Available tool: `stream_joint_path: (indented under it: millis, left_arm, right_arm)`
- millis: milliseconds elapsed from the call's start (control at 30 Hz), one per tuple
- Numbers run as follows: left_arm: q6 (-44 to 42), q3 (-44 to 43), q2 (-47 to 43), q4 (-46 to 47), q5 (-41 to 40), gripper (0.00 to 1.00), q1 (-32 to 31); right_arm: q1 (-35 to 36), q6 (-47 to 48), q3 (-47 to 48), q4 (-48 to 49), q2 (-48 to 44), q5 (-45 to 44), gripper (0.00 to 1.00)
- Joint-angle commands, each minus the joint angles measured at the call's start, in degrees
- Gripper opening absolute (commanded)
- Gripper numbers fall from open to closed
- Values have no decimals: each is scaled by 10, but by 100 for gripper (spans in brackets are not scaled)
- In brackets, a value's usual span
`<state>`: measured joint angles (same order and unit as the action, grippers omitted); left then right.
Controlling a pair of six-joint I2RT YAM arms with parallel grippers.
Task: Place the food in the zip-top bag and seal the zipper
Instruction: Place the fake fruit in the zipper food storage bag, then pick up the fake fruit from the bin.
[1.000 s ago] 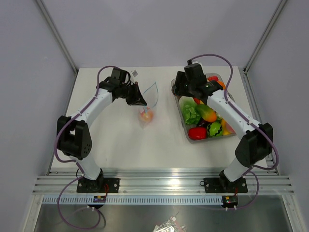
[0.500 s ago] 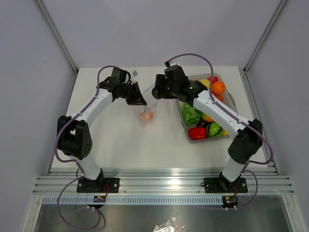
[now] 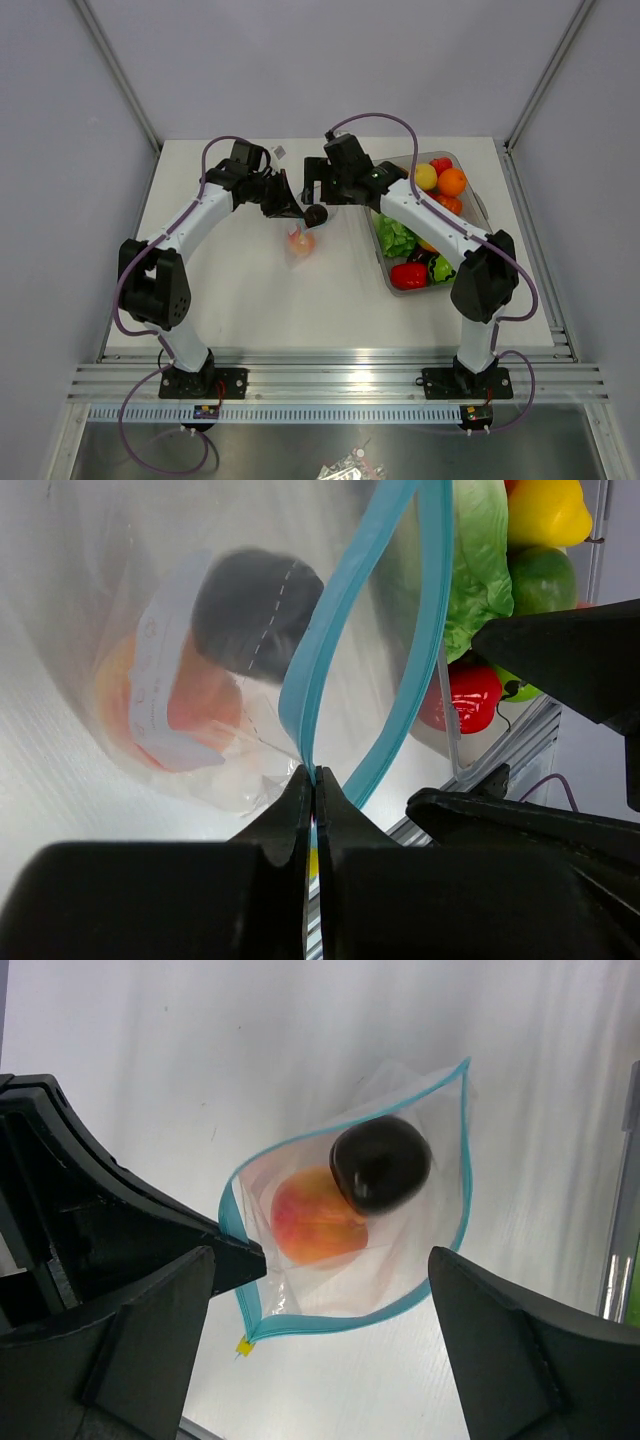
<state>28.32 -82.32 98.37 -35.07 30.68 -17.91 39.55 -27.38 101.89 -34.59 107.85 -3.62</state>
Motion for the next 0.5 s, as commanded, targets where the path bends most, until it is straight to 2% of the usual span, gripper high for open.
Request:
stream_joint_path:
  millis: [0,167,333,467]
  left_arm:
    - [-5,-5,-18,7,-3,0,-2]
    - [-5,-4,-21,8,-1,0,-2]
    - [0,-3,-21,14,6,0,-3]
    - [2,-6,-24,18,13,0,-4]
  right_arm:
    - [4,11,38,-7,-12,-17,96]
    - [-10,18,29,-34,-47,-88,89]
    - [-89,-2,-89,-25,-168,-97,83]
    - [-162,-2,-190,-46,-252,-108,83]
